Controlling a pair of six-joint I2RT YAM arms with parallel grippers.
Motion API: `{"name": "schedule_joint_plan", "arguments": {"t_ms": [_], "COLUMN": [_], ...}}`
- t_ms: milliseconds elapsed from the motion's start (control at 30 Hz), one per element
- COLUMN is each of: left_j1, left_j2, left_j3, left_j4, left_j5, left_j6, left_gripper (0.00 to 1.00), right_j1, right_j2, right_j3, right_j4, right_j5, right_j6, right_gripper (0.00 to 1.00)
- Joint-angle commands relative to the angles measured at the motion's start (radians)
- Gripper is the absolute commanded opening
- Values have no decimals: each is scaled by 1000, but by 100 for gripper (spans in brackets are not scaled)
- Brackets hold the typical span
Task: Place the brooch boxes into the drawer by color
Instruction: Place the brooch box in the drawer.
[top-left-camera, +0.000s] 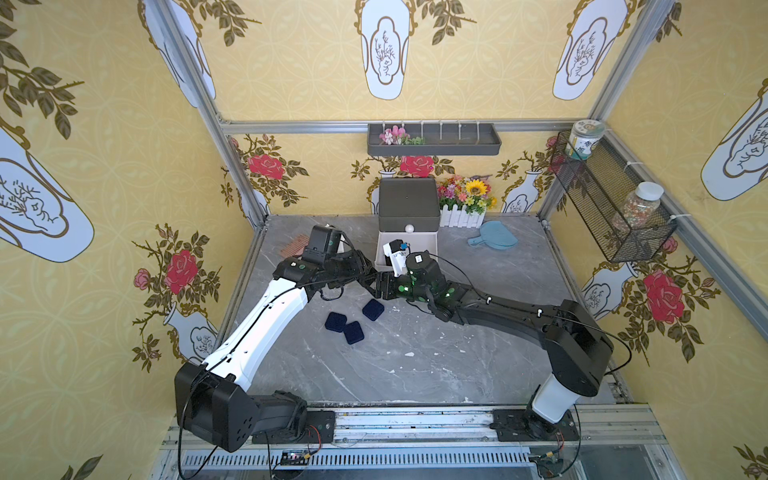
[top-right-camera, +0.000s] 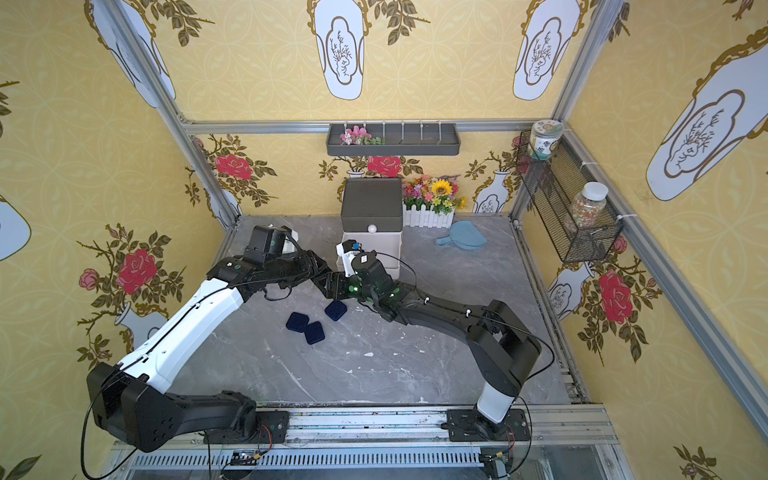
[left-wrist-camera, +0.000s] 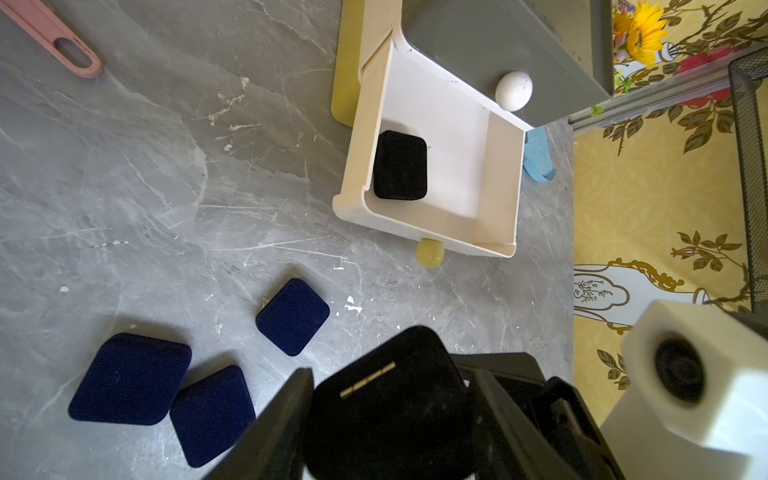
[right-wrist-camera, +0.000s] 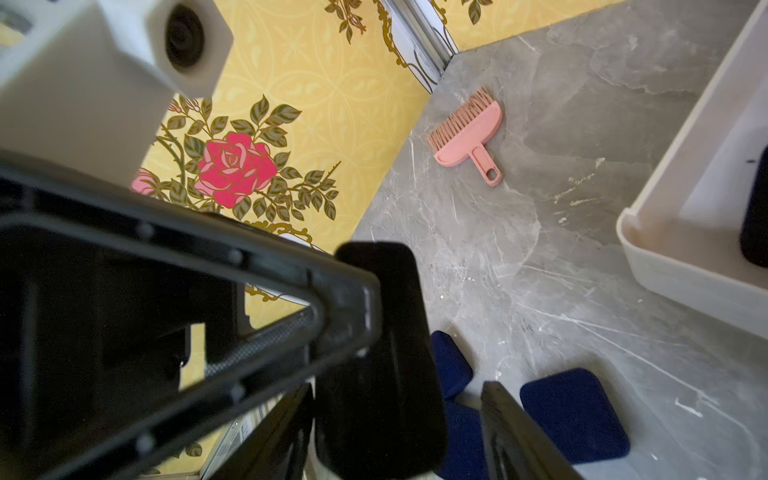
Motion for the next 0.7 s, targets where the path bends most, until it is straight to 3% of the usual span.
{"name": "schedule_joint_plan", "arguments": {"t_ms": [0, 267, 433, 667], "left_j1": [-2, 0, -1, -1], "left_j2": [3, -7, -10, -31], "left_j3": [-10, -26, -28, -47], "left_j4": [-11, 0, 11, 35], "left_j5": [11, 10, 16, -40], "left_j6": [7, 4, 5, -4], "left_gripper": [61, 63, 77, 96], "right_j1": [-1, -2, -5, -40], "right_j2": [19, 46, 25, -39], "right_j3": [31, 30, 13, -15], "right_j4": [61, 96, 94, 23], "right_j5": [6, -5, 0, 3], "right_j6": [7, 28, 26, -3], "right_gripper": [63, 36, 24, 21]}}
